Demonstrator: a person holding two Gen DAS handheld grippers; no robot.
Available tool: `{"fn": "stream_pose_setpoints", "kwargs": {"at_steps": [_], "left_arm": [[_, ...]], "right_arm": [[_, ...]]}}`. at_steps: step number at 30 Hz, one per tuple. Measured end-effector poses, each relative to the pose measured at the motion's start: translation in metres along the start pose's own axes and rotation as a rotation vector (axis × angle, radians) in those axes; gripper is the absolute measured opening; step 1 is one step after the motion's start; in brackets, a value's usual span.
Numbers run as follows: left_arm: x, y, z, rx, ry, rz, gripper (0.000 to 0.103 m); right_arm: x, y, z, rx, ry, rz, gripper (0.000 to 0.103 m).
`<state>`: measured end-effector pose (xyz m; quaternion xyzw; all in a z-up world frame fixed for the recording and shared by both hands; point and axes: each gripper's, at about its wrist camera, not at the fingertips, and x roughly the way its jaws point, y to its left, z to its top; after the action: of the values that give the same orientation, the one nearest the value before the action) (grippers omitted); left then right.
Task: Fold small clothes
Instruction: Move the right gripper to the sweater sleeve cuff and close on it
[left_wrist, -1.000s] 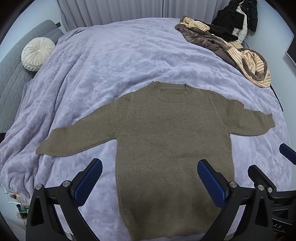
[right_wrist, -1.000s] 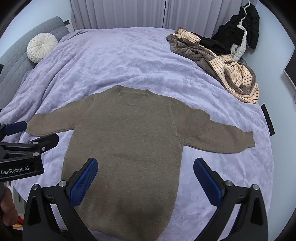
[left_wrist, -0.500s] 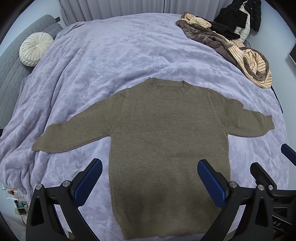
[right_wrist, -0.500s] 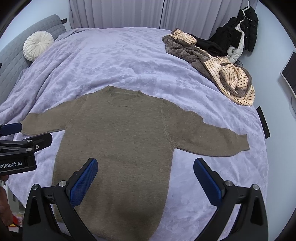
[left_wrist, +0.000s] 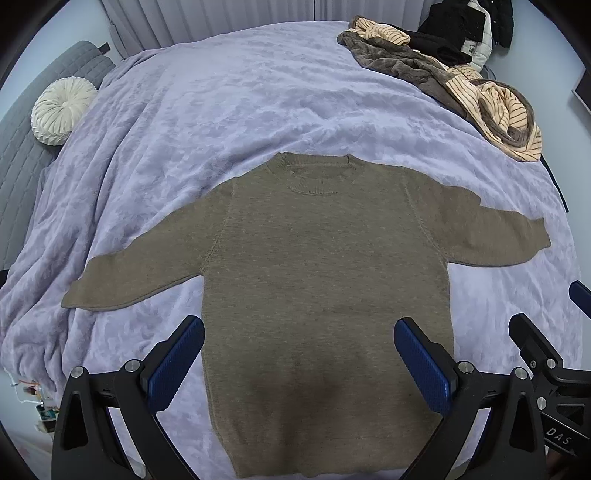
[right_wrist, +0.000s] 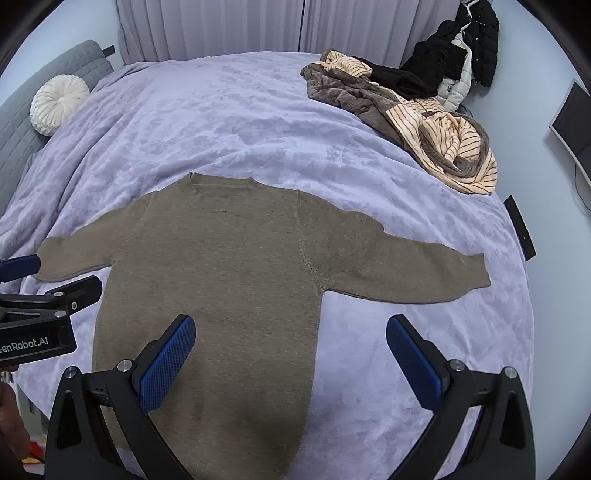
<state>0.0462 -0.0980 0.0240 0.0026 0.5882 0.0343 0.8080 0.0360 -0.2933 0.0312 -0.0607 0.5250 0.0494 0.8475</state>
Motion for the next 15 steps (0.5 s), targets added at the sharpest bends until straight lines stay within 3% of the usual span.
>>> {"fn": "stream_pose_setpoints", "kwargs": {"at_steps": [15], "left_arm": [[0.013,-0.042,0.016,0.023,0.01,-0.001,0.103]], "right_arm": [[0.018,-0.044,0.006,0.044,0.007,-0.019,0.103]]}}
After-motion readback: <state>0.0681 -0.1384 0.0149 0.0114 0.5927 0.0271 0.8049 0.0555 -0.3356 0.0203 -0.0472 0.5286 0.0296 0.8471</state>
